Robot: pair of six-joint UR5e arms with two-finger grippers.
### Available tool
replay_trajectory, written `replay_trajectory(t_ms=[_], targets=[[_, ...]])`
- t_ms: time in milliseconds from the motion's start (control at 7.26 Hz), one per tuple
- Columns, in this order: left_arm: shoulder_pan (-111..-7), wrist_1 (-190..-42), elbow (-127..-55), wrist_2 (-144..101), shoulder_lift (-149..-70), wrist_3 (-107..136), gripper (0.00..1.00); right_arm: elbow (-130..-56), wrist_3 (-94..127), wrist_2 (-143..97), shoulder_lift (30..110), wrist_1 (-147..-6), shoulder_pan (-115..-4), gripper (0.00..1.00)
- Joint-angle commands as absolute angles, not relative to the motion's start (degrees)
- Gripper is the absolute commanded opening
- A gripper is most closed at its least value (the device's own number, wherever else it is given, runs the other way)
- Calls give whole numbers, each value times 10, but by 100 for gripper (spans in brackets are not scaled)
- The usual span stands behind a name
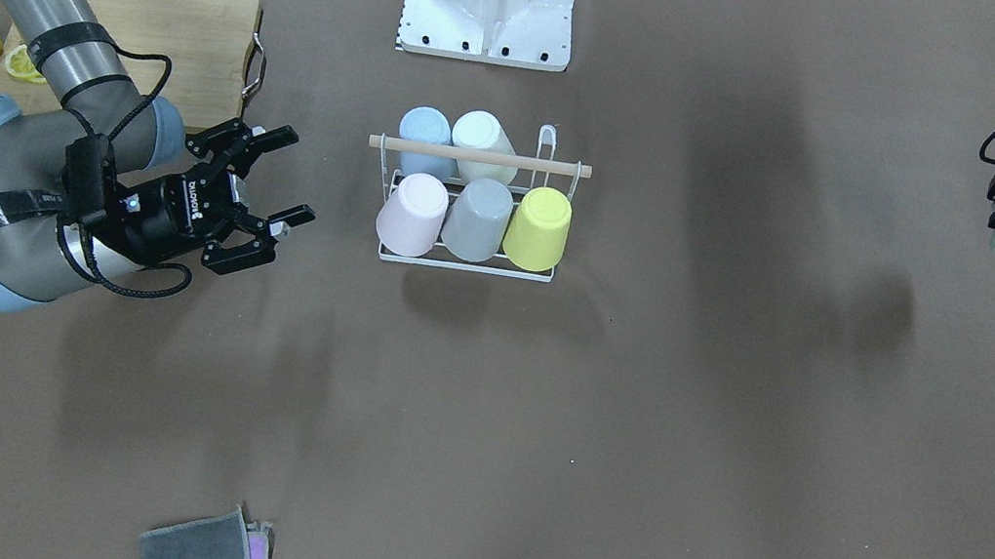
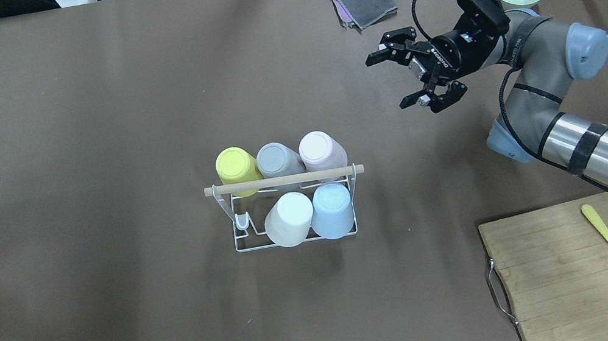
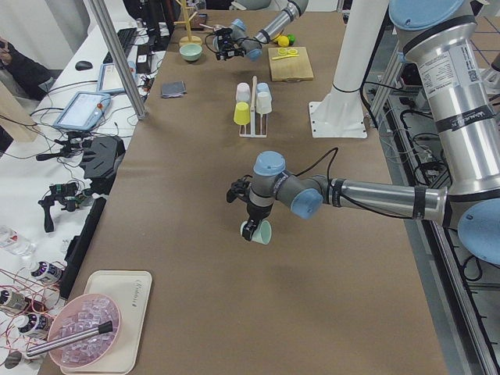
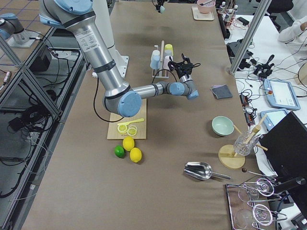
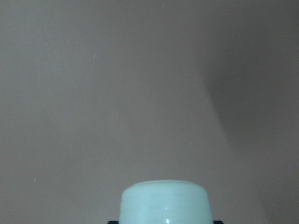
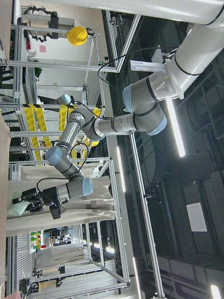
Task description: Place cup on cup holder
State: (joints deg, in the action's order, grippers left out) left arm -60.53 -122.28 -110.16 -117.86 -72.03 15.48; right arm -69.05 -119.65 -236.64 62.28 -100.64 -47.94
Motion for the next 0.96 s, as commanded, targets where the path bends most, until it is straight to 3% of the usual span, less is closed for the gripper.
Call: replay_trajectory(t_ms=[0, 276, 827], targets=[[-605, -1273, -1098, -1217, -813, 182, 0, -719, -1065, -2390, 697, -959, -475, 94], [-602, -1296, -1118, -1286, -892, 305, 0, -723, -966, -2392, 722, -959, -496, 94], [-527, -1500, -1123, -1198, -911, 469, 0, -721, -728, -2384, 758, -962, -552, 94]])
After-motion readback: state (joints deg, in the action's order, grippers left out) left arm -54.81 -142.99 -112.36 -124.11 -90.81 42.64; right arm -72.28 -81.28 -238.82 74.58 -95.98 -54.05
